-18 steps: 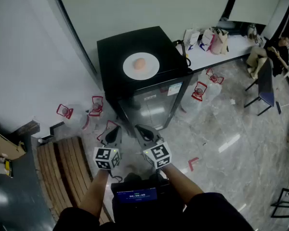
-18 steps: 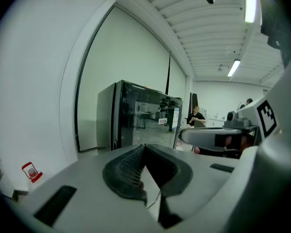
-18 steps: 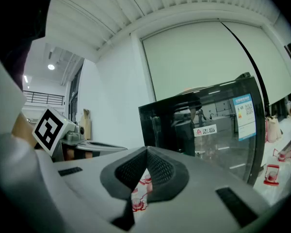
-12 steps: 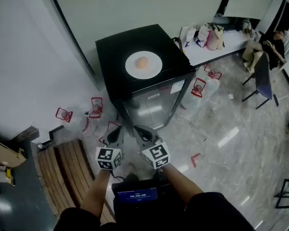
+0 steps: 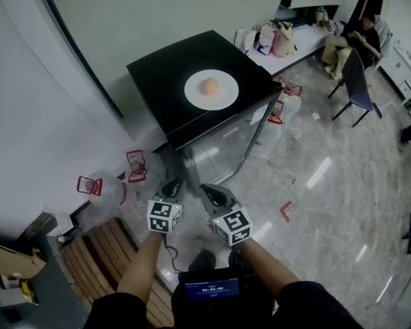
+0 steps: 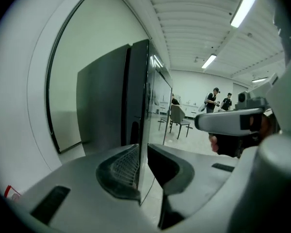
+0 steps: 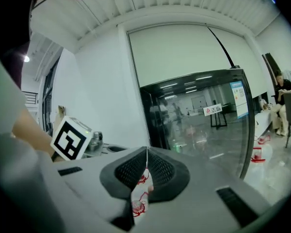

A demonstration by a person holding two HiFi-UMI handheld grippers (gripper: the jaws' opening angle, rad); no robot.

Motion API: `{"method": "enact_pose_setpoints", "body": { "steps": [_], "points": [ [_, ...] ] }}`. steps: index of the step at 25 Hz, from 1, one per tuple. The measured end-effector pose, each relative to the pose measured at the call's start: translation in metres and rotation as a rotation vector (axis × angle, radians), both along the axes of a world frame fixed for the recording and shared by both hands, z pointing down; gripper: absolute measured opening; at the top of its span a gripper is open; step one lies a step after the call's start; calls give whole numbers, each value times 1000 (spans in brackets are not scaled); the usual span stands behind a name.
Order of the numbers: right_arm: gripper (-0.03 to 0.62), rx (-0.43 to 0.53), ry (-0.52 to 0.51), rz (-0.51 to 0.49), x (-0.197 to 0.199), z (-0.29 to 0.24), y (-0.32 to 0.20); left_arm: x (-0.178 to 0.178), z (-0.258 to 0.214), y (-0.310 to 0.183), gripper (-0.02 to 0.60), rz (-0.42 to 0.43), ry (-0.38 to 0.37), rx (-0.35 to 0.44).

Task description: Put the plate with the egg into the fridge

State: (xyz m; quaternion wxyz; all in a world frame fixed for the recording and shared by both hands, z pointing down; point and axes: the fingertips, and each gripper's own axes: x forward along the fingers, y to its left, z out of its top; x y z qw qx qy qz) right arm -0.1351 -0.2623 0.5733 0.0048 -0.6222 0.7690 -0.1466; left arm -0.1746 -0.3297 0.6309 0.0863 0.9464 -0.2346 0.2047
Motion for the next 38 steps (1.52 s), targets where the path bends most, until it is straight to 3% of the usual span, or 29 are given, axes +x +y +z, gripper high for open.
{"method": "enact_pose_setpoints", "body": {
  "steps": [7,16,23,38],
  "points": [
    [9,-55,15,117,-1,15,21,23,24,-10,12,112,-43,13],
    [9,-79,-10,190,8,23,44,22,24,-9,12,99,-74,67],
    [9,-58,-30,218,20,22,59,17,16,-17,13,13,-70,67],
    [9,-92,-33,231,26,31,70,29,10,-18,40,111,-44,28]
  ]
}}
